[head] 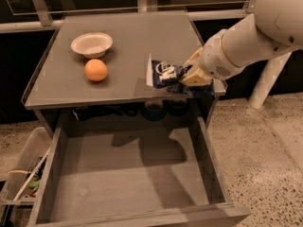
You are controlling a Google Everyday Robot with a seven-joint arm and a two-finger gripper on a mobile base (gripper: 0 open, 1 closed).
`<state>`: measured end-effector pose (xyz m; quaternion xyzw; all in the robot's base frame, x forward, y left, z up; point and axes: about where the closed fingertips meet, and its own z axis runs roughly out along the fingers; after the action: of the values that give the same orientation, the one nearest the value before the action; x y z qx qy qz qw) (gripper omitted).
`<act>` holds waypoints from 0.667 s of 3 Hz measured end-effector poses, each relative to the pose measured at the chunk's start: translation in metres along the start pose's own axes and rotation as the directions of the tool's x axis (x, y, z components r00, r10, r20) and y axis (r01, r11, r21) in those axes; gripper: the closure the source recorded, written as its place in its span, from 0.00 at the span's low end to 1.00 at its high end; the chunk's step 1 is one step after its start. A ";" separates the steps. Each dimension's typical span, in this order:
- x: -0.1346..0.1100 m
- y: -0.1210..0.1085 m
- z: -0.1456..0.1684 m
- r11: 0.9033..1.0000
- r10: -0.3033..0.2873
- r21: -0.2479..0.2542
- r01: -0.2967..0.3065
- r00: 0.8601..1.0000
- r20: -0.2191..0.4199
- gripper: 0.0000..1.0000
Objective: Place blue chip bag into top drawer
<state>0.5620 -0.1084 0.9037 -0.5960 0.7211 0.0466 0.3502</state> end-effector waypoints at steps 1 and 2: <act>0.013 0.031 -0.027 1.000 -0.013 0.027 0.013 1.000 -0.010 1.00; 0.023 0.066 -0.047 0.998 -0.027 0.057 0.029 0.999 -0.041 1.00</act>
Offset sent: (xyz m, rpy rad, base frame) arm -0.1332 -0.0351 -0.0121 -0.0967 -0.0668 -0.0508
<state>0.4809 -0.1314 0.9025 -0.5966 0.7206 0.0090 0.3532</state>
